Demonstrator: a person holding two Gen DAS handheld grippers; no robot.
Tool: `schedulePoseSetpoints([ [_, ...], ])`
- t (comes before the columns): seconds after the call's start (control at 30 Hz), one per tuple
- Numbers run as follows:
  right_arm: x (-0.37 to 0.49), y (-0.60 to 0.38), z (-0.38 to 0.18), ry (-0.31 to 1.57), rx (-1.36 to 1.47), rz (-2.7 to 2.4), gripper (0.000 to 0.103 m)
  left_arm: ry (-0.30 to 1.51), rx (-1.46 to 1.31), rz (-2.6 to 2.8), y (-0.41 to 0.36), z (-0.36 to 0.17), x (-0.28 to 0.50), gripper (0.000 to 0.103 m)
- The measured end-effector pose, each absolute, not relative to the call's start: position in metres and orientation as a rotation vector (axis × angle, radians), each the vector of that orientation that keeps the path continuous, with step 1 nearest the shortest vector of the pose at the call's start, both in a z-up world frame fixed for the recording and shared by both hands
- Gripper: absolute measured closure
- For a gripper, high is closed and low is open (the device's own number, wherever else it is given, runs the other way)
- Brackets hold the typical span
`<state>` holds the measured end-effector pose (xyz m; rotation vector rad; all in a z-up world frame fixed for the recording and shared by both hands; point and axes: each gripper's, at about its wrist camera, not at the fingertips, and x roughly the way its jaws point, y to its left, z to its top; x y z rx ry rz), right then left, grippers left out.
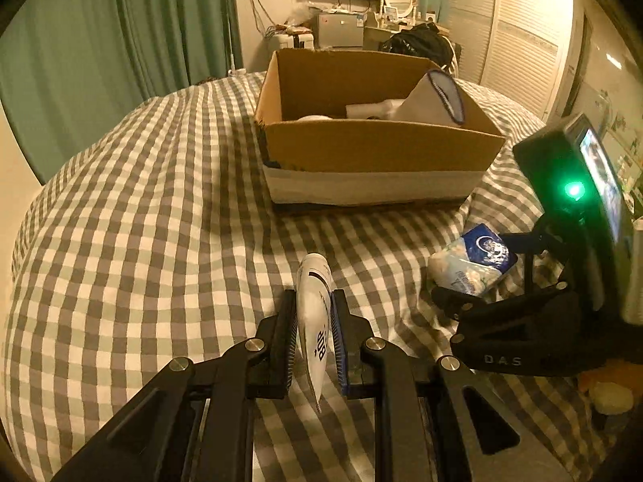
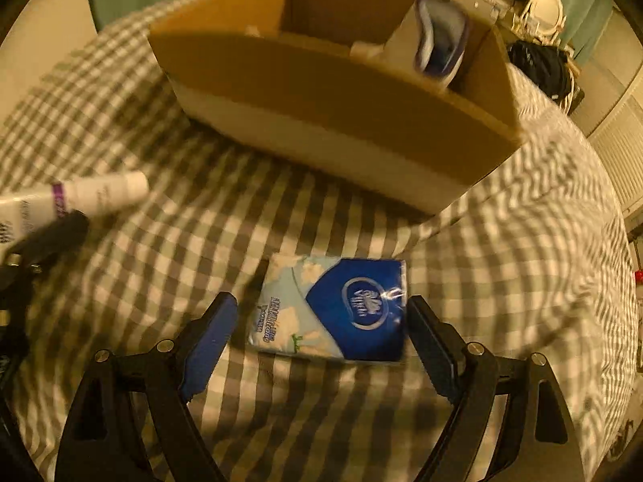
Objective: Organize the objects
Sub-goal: 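Grasp the white tube with the left tool while the right grasps the blue tissue pack, then carry the tube and tissue pack into the box and open both tools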
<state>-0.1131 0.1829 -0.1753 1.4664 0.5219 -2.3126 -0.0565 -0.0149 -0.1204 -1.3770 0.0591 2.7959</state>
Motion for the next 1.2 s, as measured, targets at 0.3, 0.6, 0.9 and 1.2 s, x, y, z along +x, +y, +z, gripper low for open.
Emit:
schedulePoseSetpoints([
  [0.3, -0.109, 0.191, -0.174, 0.464, 1.418, -2.337, 0.031, 0.033, -1.373, 2.804, -0.014, -0.115, -0.055, 0.087],
  [0.6, -0.061, 0.195, -0.115, 0.494, 1.188, -2.396, 0.031, 0.019, -1.318, 2.818, -0.017, -0.088, -0.04, 0.087],
  [0.9, -0.003, 0.195, -0.047, 0.453, 1.003, -2.419, 0.031, 0.039, -1.165, 2.836, -0.008, -0.027, -0.014, 0.087],
  [1.2, -0.012, 0.206, 0.04, 0.382, 0.787, -2.503, 0.031, 0.07, -0.969, 2.842, -0.013, 0.056, -0.051, 0.087],
])
